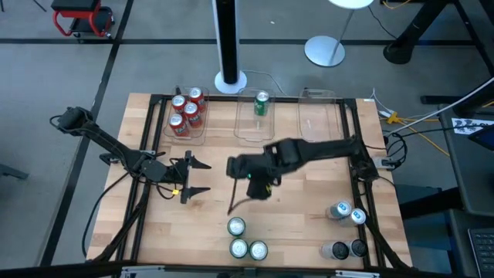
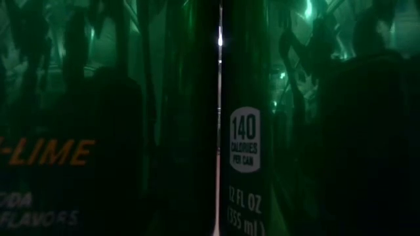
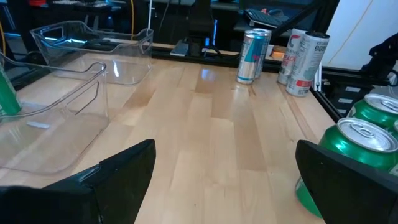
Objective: Sort soda cans
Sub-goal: Put the top green soda can into the middle transparent bin
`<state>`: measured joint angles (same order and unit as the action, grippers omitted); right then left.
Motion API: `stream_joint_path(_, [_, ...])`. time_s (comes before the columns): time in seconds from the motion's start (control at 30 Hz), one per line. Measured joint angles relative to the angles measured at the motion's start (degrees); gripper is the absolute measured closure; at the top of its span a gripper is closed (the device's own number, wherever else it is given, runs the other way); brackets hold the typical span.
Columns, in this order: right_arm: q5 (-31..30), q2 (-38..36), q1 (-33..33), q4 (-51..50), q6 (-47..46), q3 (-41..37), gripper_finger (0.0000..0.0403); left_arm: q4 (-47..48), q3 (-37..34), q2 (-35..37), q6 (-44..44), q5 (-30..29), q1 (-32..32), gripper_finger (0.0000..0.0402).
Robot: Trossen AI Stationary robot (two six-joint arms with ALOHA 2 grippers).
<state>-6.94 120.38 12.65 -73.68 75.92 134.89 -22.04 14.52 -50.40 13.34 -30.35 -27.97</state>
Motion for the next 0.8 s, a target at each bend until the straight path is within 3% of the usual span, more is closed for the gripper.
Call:
stream_joint_path(0.17, [0.3,0.0,4.2,2.3,-1.1,0.0,0.0020,0.0,0.0,0.0,0.7,0.0,0.0,0.0027])
stream_joint_path(0.47, [-0.2,0.1,9.4,18.3,-1.0,0.0,0.0022,0.7,0.0,0.0,3.4,0.1,-1.2,0.0027])
stream_joint_path(0.6, [0.7,1.0,10.7,20.7,-1.1,-0.1,0.0022,0.5,0.0,0.0,2.7,0.1,-2.7,0.0027])
stream_joint_path(0.8, [-4.9,5.6,11.8,20.9,-5.1,-0.8,0.0007,-0.1,0.0,0.0,2.0,0.1,-3.2,0.0027])
